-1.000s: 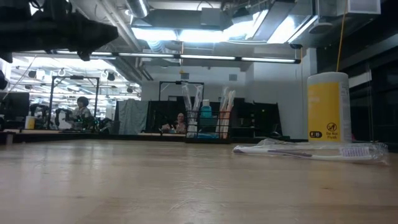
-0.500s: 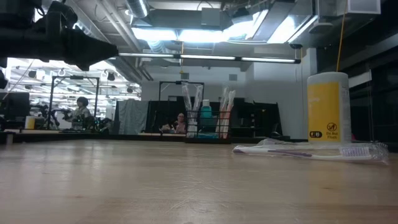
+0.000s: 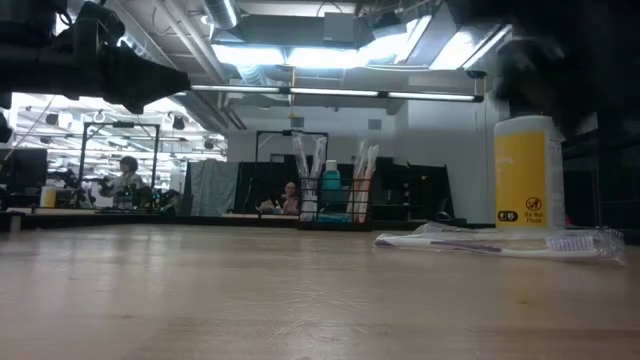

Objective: Pick & Place toothbrushing station
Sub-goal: Put the orange toothbrush into the black wire organizer bin

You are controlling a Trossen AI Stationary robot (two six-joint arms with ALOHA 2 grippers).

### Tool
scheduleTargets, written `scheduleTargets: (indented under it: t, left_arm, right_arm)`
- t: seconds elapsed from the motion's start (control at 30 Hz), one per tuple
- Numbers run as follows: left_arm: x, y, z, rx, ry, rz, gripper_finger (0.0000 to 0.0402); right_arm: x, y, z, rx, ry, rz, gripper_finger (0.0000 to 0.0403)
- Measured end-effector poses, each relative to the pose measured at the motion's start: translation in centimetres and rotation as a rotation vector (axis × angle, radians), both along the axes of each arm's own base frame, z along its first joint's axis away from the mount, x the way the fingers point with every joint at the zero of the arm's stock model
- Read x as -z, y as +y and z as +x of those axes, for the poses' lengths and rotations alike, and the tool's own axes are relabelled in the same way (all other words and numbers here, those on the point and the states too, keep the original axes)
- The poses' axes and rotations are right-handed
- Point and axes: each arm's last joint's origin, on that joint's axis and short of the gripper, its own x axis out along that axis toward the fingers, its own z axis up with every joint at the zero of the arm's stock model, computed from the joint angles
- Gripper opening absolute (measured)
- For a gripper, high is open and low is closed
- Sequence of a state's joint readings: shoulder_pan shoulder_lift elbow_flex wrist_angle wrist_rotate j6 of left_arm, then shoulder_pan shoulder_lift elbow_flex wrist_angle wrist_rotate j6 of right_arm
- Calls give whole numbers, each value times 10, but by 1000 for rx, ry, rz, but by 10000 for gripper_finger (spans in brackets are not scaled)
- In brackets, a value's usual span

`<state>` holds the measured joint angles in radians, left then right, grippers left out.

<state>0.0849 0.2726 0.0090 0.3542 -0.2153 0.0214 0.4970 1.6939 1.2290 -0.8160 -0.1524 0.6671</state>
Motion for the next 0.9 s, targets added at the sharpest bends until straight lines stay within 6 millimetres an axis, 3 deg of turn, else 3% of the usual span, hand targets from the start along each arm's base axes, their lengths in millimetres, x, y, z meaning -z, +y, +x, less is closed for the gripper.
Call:
scheduleTargets:
  t: [0.1,0.2,0.37,0.53,0.73,0.9]
  left_arm:
    - [0,0,0,0,0,0,100]
    - [0,0,0,0,0,0,100]
    - [0,0,0,0,0,0,100]
    - [0,0,0,0,0,0,100]
    - [0,0,0,0,0,0,100]
    - [0,0,0,0,0,0,100]
  right_arm:
    - [25,1,-16,-81,123,102,195]
    - [43,13,-45,-175,252,105,187]
    - [38,47,-87,-416,220,9,181]
    - [32,74,-121,-615,64,-141,181]
    - [34,82,-134,-730,-98,-335,181]
    - [49,81,-139,-719,-125,-328,181]
